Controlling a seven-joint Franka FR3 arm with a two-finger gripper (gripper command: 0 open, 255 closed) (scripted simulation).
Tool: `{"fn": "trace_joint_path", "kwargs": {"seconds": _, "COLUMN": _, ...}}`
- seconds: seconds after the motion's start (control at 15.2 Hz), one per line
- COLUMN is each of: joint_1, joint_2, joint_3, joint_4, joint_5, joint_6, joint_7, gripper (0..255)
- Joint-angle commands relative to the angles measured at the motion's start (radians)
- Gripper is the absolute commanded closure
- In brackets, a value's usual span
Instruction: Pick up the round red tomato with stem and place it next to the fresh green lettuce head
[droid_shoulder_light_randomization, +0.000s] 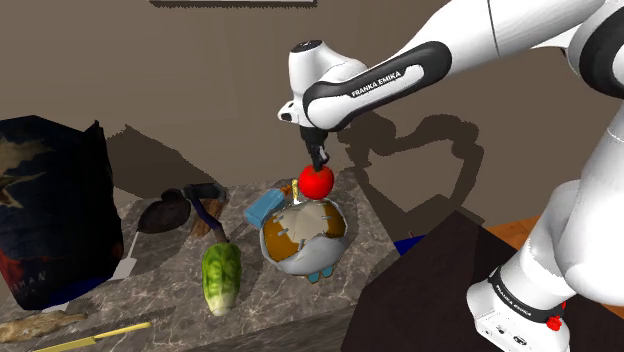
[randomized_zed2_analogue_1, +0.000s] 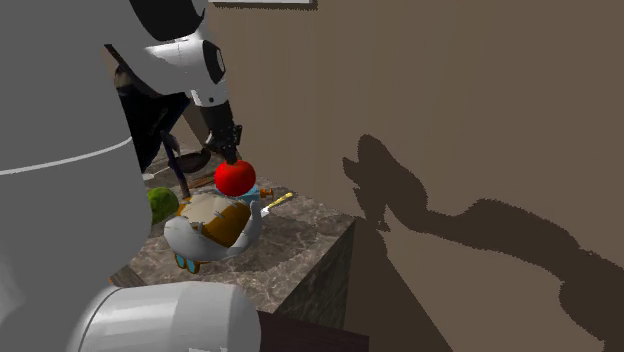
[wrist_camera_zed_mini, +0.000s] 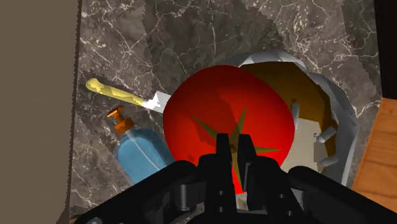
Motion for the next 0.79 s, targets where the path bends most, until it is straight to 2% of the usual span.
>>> {"fn": "trace_joint_path", "kwargs": {"seconds": 0.0, "joint_1": 0.026, "joint_2": -0.005, "joint_3": 0.018, "joint_4": -0.015, "joint_5": -0.001, "joint_6": 0.004, "joint_7": 0.047, "gripper": 255}}
{"fn": "trace_joint_path", "kwargs": {"seconds": 0.73, "joint_1": 0.174, "joint_2": 0.002, "joint_3": 0.123, "joint_4": 0.0, "joint_5": 0.002, "joint_6": -0.033, "joint_7": 0.294, "gripper": 255}}
